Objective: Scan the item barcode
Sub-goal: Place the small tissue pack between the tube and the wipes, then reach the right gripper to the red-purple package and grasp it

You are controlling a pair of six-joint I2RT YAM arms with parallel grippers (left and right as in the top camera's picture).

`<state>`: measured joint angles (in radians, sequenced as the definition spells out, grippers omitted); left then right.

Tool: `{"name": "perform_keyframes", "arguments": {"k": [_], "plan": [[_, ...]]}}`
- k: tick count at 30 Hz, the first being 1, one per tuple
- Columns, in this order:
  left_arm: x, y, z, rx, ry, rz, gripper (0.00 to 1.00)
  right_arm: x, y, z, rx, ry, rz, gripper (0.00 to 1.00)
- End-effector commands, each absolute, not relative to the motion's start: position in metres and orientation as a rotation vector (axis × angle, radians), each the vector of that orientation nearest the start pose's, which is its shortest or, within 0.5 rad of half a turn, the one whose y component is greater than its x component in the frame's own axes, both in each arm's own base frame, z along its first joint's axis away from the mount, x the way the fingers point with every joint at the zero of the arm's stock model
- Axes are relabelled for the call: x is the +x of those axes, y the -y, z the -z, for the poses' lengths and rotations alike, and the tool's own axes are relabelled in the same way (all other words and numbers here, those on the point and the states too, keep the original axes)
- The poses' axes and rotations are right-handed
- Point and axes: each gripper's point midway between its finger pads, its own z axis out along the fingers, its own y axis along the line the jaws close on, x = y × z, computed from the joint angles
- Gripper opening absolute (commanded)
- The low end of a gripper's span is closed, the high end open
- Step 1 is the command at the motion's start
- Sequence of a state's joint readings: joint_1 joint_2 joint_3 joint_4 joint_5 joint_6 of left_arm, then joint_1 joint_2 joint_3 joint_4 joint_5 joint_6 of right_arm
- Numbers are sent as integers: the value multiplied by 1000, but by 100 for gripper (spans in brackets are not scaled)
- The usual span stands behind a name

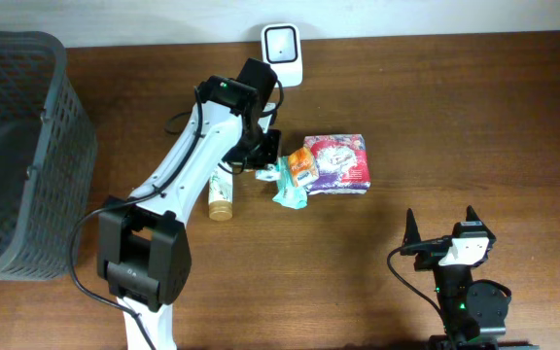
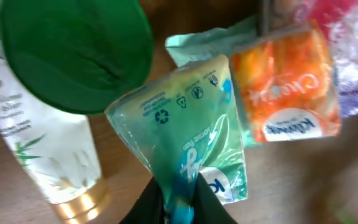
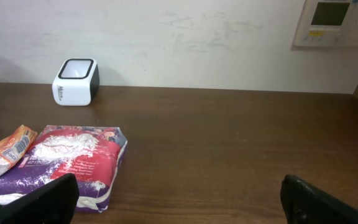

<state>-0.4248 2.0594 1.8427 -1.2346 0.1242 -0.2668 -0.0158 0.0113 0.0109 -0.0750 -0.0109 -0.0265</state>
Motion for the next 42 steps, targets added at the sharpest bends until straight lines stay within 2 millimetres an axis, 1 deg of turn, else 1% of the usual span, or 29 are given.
{"name": "perform_keyframes", "arguments": {"k": [1,2,4,5,7,8,9,10,12,13,14,15,16,17,18,20,21,22,24,34,35,36,37,38,39,40,42], "plan": [[384,187,-108,258,-3039,178,34,246,1,-155,-14,-1652,19,98],[384,187,-108,257,-3036,180,40,246,1,-155,-14,-1652,19,98],[386,188,-111,257,-3028,185,43,246,1,-155,-14,-1652,19,99],[389,190,-116,257,-3012,197,43,246,1,-155,-14,-1652,19,99],[395,192,-135,256,-2980,211,46,246,1,-155,-15,-1652,19,99],[399,193,-153,253,-2953,222,48,246,1,-155,-14,-1653,19,99],[400,191,-173,245,-2927,232,55,246,1,-155,-14,-1652,19,99],[398,185,-199,232,-2905,222,59,246,1,-155,-14,-1652,19,99],[390,154,-245,176,-2854,114,77,246,1,-155,-14,-1652,19,99],[385,137,-264,138,-2826,77,91,246,1,-155,-14,-1652,19,99],[378,116,-280,73,-2801,42,100,246,1,-155,-14,-1652,19,99],[370,88,-294,-55,-2781,-11,99,246,1,-155,-14,-1652,19,99],[367,61,-306,-171,-2750,-32,100,246,1,-155,-14,-1652,19,99],[368,44,-309,-232,-2737,-41,100,246,1,-155,-14,-1652,19,99],[369,33,-308,-274,-2737,-52,99,246,1,-155,-14,-1652,19,99],[367,13,-297,-344,-2767,-90,99,246,1,-155,-14,-1652,19,99],[367,2,-288,-374,-2781,-135,99,246,1,-155,-14,-1652,19,99],[368,0,-283,-384,-2792,-140,99,246,1,-155,-15,-1652,19,99],[368,3,-278,-383,-2807,-119,99,246,1,-155,-14,-1652,19,99],[369,3,-279,-382,-2801,-118,99,246,1,-155,-14,-1651,21,99],[369,3,-279,-382,-2801,-118,99,247,1,-162,-12,-1622,19,99],[369,2,-279,-383,-2801,-118,99,246,-15,-179,-36,-1556,-104,99],[369,3,-279,-382,-2801,-118,99,235,-59,-197,-125,-1494,-441,99],[369,3,-279,-382,-2801,-118,99,220,-90,-199,-213,-1499,-676,99],[369,3,-279,-383,-2801,-118,99,210,-103,-203,-243,-1495,-794,99],[369,3,-279,-383,-2802,-118,99,204,-107,-220,-227,-1442,-876,99],[369,2,-279,-383,-2801,-118,99,193,-107,-256,-191,-1313,-979,99]]}}
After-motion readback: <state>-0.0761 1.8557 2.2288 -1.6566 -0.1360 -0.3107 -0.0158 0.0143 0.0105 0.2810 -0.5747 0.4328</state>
